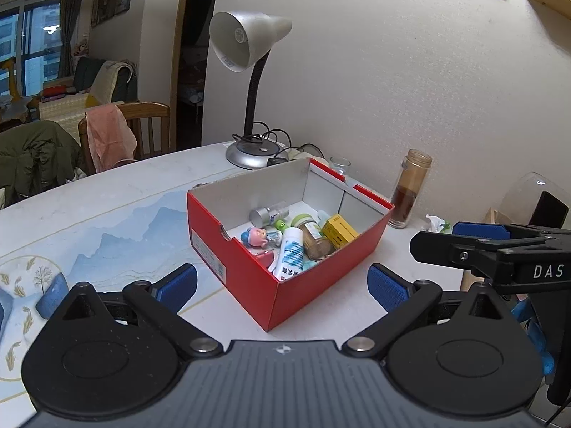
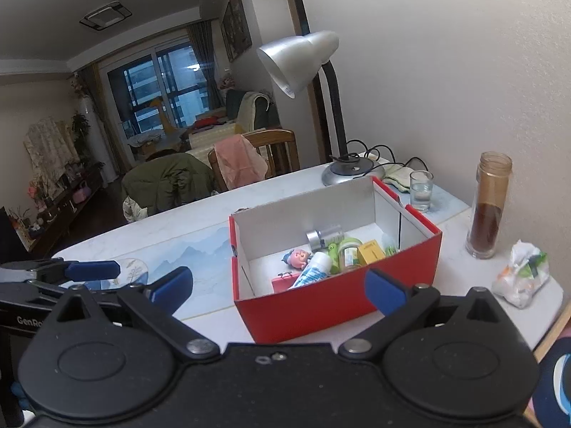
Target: Organize rigid objects
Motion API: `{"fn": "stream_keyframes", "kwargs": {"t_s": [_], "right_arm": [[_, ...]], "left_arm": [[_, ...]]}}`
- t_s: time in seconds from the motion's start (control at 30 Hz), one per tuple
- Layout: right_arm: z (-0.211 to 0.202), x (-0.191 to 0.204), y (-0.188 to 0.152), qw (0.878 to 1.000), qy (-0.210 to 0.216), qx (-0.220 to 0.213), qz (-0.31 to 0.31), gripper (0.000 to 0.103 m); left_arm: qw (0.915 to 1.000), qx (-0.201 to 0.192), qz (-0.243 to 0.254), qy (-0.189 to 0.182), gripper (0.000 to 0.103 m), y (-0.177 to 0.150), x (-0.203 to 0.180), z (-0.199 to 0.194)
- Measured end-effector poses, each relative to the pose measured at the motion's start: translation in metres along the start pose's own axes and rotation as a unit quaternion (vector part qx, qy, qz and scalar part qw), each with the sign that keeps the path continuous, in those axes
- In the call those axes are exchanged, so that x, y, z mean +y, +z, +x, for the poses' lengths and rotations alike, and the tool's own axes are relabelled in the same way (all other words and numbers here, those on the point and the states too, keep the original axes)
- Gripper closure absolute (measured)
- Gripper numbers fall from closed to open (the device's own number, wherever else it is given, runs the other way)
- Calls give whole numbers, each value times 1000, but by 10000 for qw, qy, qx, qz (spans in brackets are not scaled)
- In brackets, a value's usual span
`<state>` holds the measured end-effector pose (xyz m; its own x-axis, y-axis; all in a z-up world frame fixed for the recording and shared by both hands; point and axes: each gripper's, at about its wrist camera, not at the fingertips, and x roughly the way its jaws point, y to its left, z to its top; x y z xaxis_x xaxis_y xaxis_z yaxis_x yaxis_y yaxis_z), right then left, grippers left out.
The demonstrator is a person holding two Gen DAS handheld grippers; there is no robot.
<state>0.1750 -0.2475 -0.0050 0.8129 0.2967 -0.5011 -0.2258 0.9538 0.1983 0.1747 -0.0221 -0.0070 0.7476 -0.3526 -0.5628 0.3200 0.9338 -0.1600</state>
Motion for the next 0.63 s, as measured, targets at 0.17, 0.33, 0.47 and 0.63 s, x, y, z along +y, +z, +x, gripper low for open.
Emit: {"fn": "stream_keyframes", "kwargs": {"t_s": [0.17,0.33,0.47,0.63], "right_arm": [[-5,2,-4,10000,-20,4,-11,0],[-7,2,-6,10000,-49,-8,32,0],[-6,2,-6,10000,-62,9,32,0],[-5,3,-8,10000,-40,84,16,0]], "left_arm": [[10000,-7,1,0,1,-2,0,-2],[10000,-12,5,-23,1,-2,0,-3],[10000,-10,-8,-11,1,-1,1,-2],[10000,-2,-59,62,1,-2,5,-3]]}}
